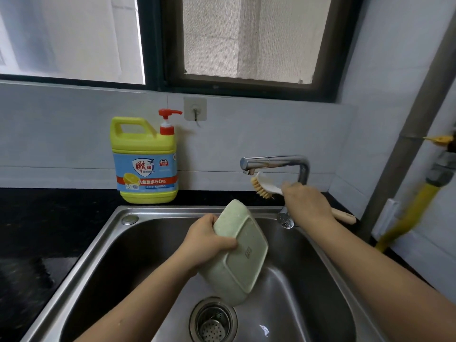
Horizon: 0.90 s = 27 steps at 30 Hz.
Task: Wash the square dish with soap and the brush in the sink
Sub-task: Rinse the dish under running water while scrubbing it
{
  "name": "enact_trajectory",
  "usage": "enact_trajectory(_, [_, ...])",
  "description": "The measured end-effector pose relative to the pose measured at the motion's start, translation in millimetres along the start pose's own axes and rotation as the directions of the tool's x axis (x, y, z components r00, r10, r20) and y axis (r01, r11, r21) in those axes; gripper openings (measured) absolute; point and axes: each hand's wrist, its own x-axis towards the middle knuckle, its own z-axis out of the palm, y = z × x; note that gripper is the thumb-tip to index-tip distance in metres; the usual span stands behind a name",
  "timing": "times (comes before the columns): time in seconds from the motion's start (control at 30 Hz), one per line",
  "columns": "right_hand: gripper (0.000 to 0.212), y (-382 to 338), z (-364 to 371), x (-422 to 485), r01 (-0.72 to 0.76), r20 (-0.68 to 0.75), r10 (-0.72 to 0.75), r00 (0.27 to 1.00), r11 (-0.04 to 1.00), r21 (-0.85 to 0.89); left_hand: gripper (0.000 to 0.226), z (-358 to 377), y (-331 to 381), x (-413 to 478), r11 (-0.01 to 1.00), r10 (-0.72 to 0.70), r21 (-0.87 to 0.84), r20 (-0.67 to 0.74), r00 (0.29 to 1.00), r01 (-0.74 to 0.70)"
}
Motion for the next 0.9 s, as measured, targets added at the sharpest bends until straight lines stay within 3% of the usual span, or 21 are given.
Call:
enact_trajectory(0.33, [0.015,-4,9,-4,-0.054,-0.053,0.056,0.997,0.997,0.048,0.037,1,4,2,1.0,-0.017,0.022,-0.006,1.0,0.017])
enact_trajectory(0.47, [0.013,-4,14,-3,-0.047,-0.179,0.057,0.982,0.997,0.062,0.04,3,4,3,1.0,-0.018,0.023,0.01,1.0,0.018])
enact_trajectory(0.57, [0.01,-5,17,-3,-0.039,-0.178,0.049,0.983,0.997,0.061,0.039,4,5,3,1.0,-0.017,0.015,0.004,1.0,0.017])
enact_trajectory(0.73, [0.03,-5,22,-1,-0.034,-0.279,0.049,0.959,0.998,0.06,0.04,6,5,3,1.0,-0.022,-0.007,0.014,1.0,0.023])
enact_trajectory(0.9, [0.019,-5,24,-6,-0.059,-0.196,0.067,0.978,0.997,0.044,0.044,7,4,4,1.0,-0.027,0.002,0.016,0.999,0.027])
